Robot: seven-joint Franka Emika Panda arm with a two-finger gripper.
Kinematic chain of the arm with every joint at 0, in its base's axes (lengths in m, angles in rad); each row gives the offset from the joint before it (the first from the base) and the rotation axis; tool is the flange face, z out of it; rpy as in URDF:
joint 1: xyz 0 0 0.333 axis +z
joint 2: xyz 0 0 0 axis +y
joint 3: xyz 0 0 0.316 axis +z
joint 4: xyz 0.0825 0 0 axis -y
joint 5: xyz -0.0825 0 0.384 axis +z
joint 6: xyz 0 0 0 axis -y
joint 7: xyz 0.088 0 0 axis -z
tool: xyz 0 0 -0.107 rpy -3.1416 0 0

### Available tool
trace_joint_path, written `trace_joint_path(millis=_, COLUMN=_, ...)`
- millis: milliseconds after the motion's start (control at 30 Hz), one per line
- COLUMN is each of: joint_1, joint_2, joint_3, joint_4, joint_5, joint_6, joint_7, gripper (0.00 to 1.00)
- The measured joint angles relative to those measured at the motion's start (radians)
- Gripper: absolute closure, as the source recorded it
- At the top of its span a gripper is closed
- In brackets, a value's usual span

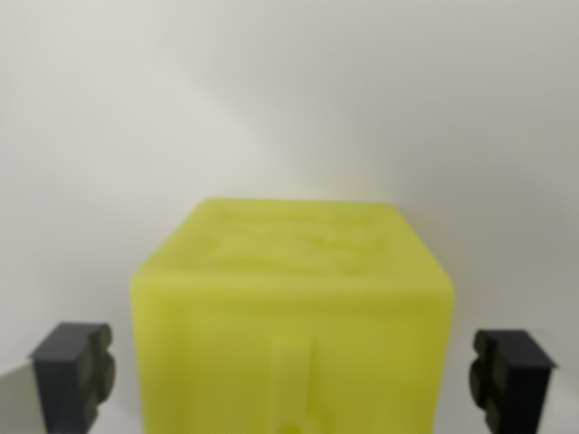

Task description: Pick yellow cube

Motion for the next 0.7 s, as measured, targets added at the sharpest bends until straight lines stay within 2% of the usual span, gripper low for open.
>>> trace_joint_path(millis=200, joint_1=0.0, joint_2=0.028, joint_3=0.0, joint_4=0.012, joint_5=-0.003, joint_6=0.015, joint_7=0.0, gripper=0.0)
trace_joint_path(millis=567, joint_1=0.0, joint_2=0.03, joint_3=0.0, joint_4=0.014, joint_5=-0.004, joint_6=0.016, joint_7=-0.001, gripper=0.0)
trace_joint_path(millis=600, joint_1=0.0, joint_2=0.03, joint_3=0.0, joint_4=0.014, joint_5=-0.004, joint_6=0.016, joint_7=-0.001, gripper=1.0)
trace_joint_path(millis=700, joint_1=0.0, joint_2=0.028, joint_3=0.0, joint_4=0.013, joint_5=-0.004, joint_6=0.015, joint_7=-0.001, gripper=1.0)
